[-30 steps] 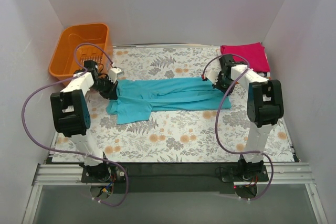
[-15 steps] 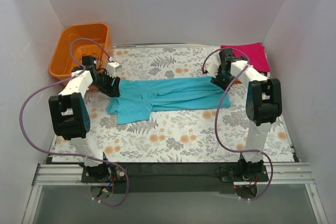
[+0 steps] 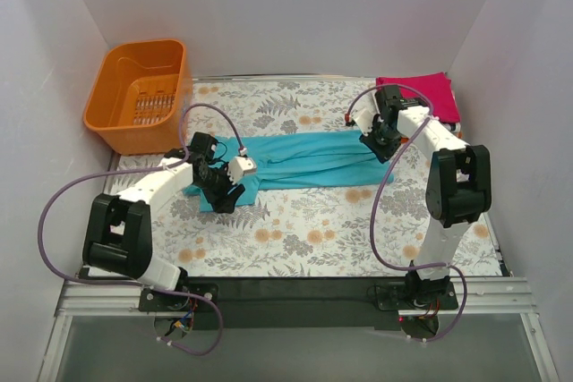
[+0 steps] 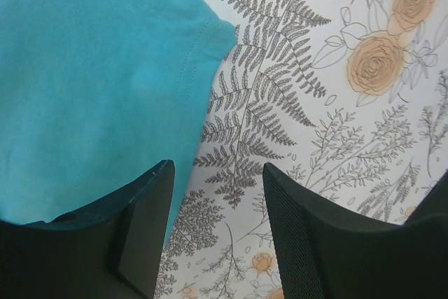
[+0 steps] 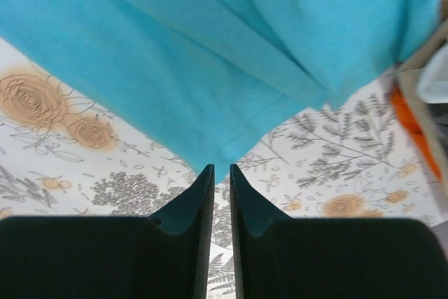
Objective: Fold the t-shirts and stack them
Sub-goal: Fold the tshirt
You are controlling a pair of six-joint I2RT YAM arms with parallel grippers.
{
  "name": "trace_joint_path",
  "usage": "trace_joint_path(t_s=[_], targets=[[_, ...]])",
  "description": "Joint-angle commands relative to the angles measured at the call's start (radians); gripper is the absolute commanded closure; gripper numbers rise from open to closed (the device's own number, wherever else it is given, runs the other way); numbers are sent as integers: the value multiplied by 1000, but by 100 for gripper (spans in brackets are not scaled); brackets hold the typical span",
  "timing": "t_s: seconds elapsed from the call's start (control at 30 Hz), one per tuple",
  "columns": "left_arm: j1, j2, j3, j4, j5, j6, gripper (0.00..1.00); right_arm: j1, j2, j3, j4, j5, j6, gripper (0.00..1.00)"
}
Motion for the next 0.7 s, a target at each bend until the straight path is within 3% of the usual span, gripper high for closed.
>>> trace_joint_path(t_s=[0.0, 0.17, 0.3, 0.47, 0.5, 0.67], targets=[[-45, 1, -25, 101, -82, -26, 49, 3, 5, -20, -41, -39, 46, 82], [-87, 61, -77, 188, -152, -46, 50, 3, 23, -22, -40, -33, 46, 82], [-102, 101, -120, 259, -208, -58, 60, 3, 34, -14, -38, -28, 44, 82], [-102, 145, -133, 271, -254, -66, 97, 3, 39, -8, -37, -29, 40, 82], [-102, 142, -130, 264, -254, -66, 100, 3, 40, -7, -38, -28, 38, 82], [-102, 76, 32, 99, -164, -98, 100, 2, 39, -13, -32, -26, 32, 82]])
